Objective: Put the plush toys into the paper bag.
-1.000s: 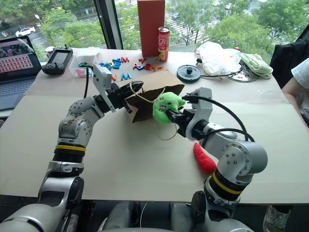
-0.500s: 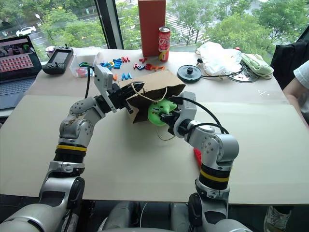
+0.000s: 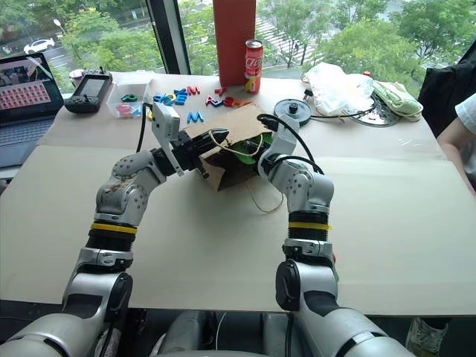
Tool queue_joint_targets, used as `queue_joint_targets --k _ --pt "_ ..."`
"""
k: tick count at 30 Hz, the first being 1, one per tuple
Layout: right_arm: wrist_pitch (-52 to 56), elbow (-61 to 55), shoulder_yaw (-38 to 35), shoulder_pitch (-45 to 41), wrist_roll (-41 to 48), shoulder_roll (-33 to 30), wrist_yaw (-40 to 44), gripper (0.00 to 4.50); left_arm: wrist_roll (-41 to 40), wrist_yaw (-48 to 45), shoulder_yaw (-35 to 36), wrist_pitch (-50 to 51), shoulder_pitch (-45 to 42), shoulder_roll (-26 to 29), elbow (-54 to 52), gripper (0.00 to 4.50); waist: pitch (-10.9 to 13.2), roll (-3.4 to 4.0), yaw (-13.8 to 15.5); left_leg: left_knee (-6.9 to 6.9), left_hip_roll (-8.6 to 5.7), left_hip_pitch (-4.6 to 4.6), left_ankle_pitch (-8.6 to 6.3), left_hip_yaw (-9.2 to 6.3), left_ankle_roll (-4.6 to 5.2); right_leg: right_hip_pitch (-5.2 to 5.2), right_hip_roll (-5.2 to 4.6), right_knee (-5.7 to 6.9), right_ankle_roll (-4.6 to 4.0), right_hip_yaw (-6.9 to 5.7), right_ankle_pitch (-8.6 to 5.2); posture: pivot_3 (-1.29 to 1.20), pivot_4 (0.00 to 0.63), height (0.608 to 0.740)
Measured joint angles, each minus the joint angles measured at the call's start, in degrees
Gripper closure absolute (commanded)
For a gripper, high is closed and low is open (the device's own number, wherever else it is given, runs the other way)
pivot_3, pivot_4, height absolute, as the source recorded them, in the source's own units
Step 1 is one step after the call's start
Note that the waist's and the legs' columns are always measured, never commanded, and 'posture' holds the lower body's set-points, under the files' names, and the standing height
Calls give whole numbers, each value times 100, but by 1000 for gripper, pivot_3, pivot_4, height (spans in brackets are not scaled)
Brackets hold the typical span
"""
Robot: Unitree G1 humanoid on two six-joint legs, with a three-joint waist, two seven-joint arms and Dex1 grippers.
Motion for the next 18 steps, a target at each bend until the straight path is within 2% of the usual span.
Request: queue_joint_targets --k 2,4,6,12,14,18 --pt "-272 201 -15 -20 10 42 -118 4171 0 -23 -14 35 26 14 -33 4500 1 1 -3 0 1 -3 0 0 0 -2 1 -2 0 -3 0 0 150 740" --pt "-363 252 -12 -20 33 51 -127 3666 0 -30 -15 55 56 35 -71 4500 1 2 -4 -1 2 -3 0 -1 0 -2 2 -2 0 -4 0 0 150 740" --pt "-453 252 -6 -19 102 60 -134 3099 0 -38 -15 63 102 50 -150 4500 1 2 -13 -1 3 -3 0 -1 0 -2 2 -1 0 -4 0 0 150 740" --pt "-579 99 -64 -19 449 62 -215 1030 -1 -45 -13 86 153 121 -228 4500 2 3 -11 -1 3 -1 0 -2 0 0 2 1 0 -6 0 0 150 740" --pt "-518 -11 -35 -7 538 6 -204 1030 2 -45 -13 80 149 145 -223 4500 2 4 -12 0 3 -1 0 -3 0 0 2 2 0 -6 0 0 150 740" --pt "303 -1110 494 334 754 -411 206 1030 31 -17 37 16 -26 229 72 4500 3 5 -1 -1 3 -5 -1 -6 1 -1 2 1 0 -9 0 0 150 740"
